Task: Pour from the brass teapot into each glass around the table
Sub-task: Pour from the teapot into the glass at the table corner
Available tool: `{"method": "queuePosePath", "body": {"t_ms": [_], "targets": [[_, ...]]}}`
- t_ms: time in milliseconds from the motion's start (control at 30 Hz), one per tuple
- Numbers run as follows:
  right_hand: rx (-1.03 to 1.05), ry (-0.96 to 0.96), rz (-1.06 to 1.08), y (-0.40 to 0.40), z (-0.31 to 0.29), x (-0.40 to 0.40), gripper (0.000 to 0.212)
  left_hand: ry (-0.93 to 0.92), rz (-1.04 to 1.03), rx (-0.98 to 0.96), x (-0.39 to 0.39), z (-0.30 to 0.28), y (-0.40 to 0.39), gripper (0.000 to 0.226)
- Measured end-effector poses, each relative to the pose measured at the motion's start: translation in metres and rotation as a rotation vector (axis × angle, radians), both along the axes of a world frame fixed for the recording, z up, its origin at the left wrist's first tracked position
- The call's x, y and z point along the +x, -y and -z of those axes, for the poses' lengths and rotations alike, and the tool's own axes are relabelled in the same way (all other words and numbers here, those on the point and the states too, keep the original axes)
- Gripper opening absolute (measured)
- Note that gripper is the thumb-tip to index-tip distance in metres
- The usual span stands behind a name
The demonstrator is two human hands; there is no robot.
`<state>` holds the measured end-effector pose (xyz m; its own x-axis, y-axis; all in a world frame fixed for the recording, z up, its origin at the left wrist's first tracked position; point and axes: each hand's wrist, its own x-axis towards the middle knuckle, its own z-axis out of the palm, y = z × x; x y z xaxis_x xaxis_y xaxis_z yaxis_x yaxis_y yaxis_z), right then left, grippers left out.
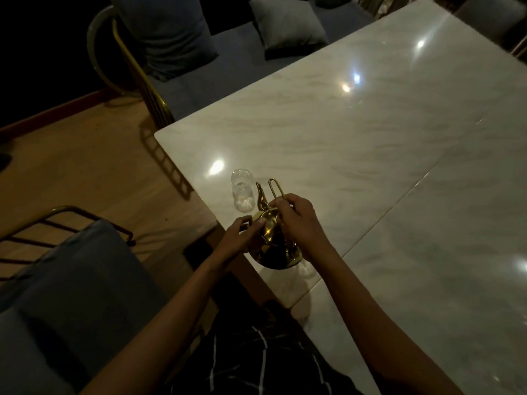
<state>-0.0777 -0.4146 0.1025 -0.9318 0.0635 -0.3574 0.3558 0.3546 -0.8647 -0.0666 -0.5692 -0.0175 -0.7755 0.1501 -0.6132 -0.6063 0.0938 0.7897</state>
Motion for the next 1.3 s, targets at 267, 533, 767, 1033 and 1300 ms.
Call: {"method": "queuePosePath", "body": {"t_ms": [267, 533, 767, 1033, 1300], "targets": [[0.043, -0.005, -0.035, 0.01, 0.02, -0.035, 0.025, 0.063, -0.131, 0.063, -0.01, 0.018, -0.004, 0.074], [0.07, -0.011, 0.01, 0.039, 0.03, -0.071, 0.024, 0.131, -0.035, 0.114, -0.059, 0.026, 0.027, 0.06], [0.103, 0.049, 0.027, 0.051, 0.04, -0.092, 0.025, 0.218, 0.011, 0.114, -0.082, 0.033, 0.04, 0.066], [0.169, 0.071, 0.033, 0.055, 0.036, -0.095, 0.024, 0.248, 0.058, 0.132, -0.082, 0.046, 0.038, 0.076], [0.191, 0.079, 0.047, 0.052, 0.038, -0.092, 0.025, 0.271, 0.073, 0.148, -0.081, 0.046, 0.035, 0.075]]}}
